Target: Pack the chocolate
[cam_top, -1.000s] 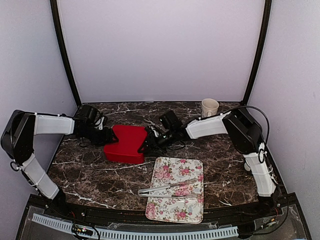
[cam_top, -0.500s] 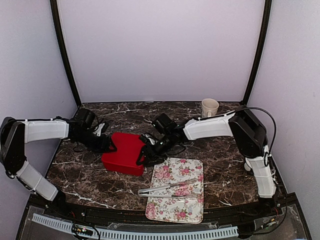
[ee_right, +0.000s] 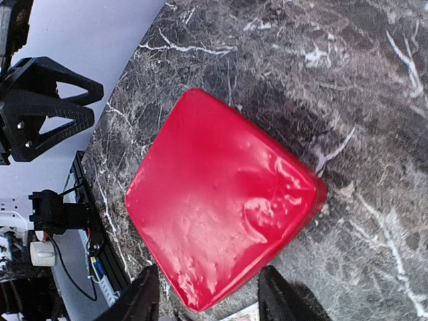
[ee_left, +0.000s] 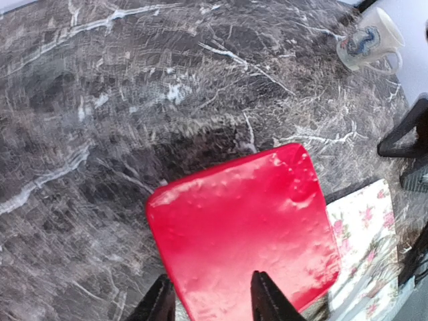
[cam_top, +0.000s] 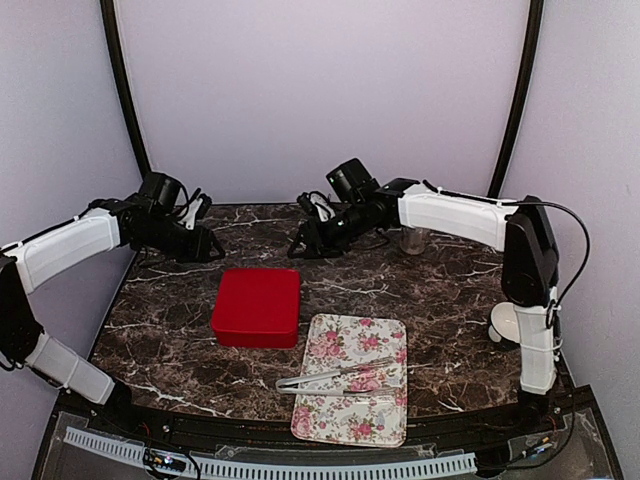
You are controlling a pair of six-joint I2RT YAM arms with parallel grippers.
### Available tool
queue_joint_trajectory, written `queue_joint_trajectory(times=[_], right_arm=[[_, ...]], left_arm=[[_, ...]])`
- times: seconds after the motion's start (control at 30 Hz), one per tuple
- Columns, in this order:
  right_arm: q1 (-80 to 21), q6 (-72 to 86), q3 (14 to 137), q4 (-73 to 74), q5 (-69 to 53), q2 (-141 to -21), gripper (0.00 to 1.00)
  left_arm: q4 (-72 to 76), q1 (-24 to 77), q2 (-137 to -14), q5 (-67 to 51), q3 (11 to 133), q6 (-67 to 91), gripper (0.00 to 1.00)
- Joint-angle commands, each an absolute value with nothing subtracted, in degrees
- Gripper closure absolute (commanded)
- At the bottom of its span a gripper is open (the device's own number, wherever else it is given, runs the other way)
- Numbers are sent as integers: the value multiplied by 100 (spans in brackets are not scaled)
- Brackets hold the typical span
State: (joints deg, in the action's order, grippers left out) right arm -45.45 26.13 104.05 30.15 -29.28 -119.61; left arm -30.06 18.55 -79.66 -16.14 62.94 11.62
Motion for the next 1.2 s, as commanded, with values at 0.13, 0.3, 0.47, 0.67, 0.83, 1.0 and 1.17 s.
queue_joint_trajectory(times=[0.13, 0.3, 0.47, 0.67, 0.83, 1.0, 1.17], right_arm=[[-4826, 2398, 12338, 4054, -1740, -12952, 75], [-4905, 2511, 12270, 3915, -1679, -13190, 82], [-4928, 2560, 12148, 3740, -1625, -13528, 86], [-4927, 2474, 12227, 4034, -1502, -13853, 88], [-4937, 2435, 12295, 3998, -1667, -13499, 88], [-5141, 2374, 11343, 3376, -2141, -12688, 88], [-5469, 2311, 10303, 2910, -2392, -12073, 88]], left_arm=[[-3106, 1937, -8302, -1308, 6689, 985, 83], [-2867, 2110, -8594, -1196, 6594, 1023, 87], [-2435, 2115, -9173, -1087, 6400, 1173, 88], [-2816, 2118, -9817, -922, 6570, 1263, 93], [-3063, 2117, -9347, -1054, 6783, 1128, 94], [-3306, 2220, -8549, -1428, 6561, 940, 94], [-3622, 2547, -7741, -1520, 5960, 1065, 93]])
